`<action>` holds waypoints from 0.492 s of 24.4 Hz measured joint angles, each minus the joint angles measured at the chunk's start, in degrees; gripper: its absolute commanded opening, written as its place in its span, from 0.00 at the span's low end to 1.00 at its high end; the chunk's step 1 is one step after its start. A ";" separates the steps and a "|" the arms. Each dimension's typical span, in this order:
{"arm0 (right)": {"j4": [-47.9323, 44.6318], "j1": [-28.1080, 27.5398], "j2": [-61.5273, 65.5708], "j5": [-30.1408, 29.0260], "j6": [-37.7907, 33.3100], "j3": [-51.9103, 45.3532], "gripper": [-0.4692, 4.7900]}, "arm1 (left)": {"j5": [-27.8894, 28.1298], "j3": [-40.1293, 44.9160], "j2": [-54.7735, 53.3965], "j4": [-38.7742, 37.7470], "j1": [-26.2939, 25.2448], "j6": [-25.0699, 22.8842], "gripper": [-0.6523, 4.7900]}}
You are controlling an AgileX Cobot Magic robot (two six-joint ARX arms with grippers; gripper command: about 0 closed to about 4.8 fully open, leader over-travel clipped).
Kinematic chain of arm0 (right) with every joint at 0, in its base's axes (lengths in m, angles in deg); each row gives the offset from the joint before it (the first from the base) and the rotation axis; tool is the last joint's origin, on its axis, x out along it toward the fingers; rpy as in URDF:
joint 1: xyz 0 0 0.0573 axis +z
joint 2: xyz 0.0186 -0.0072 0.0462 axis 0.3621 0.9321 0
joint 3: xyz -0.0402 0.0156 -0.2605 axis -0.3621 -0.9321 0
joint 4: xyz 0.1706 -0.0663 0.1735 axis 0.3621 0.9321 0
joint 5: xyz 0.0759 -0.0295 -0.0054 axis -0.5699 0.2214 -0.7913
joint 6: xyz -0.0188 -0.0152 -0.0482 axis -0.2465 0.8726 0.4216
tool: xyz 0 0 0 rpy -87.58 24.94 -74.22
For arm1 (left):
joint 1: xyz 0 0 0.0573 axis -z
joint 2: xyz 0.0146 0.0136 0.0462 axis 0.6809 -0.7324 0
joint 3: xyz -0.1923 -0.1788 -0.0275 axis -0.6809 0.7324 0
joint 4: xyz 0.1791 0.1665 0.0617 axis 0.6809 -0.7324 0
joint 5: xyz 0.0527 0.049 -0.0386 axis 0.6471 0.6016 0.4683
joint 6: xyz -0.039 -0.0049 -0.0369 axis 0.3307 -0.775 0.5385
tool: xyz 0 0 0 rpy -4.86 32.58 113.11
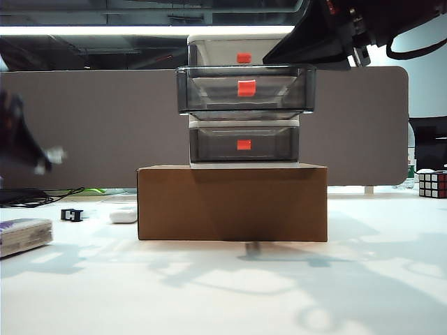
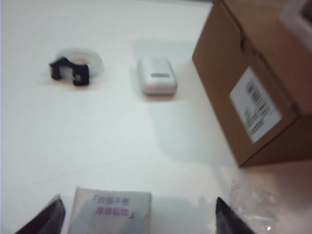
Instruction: Open the second layer of the drawer on the table, pick up a pack of napkins on the table and put it in, and finally close the drawer.
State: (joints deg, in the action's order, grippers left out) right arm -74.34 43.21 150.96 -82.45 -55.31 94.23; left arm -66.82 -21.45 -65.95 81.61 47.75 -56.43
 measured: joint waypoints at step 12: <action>0.96 -0.02 -0.07 -0.04 0.02 -0.63 0.08 | 0.33 0.02 -17.86 11.21 0.20 -7.10 0.86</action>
State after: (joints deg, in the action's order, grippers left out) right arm -73.37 43.19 150.89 -82.49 -55.28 93.60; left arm -66.49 -21.43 -83.81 92.82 47.95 -63.53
